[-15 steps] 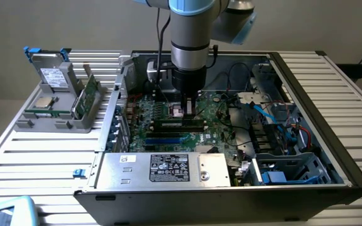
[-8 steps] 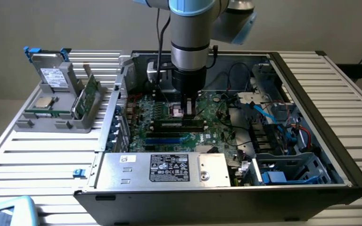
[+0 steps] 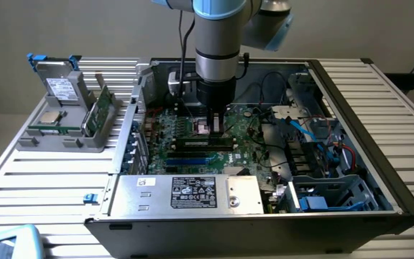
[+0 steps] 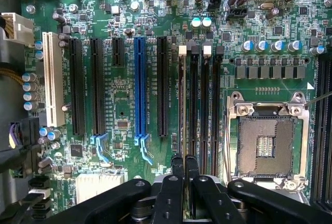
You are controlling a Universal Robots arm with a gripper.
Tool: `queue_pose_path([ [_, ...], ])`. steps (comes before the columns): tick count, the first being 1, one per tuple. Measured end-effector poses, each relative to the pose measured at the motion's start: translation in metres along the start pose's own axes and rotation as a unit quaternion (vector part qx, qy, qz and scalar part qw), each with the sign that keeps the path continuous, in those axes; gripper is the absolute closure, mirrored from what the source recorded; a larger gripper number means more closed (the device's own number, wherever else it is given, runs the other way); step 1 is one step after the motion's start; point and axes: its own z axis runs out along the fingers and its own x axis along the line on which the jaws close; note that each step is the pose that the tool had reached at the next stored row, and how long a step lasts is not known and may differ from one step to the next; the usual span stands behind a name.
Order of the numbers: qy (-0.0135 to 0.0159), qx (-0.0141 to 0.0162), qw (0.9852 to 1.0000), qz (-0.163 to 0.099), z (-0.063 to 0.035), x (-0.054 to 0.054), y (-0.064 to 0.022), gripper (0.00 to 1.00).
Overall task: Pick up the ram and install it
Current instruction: 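Insert the ram into the slot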
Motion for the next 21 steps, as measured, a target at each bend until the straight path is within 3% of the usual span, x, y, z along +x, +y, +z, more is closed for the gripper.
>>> queue_pose_path([
  [21, 0.0001, 0.0033, 1.0000, 0.000, 0.0032, -0.0007, 0.0018, 0.87],
])
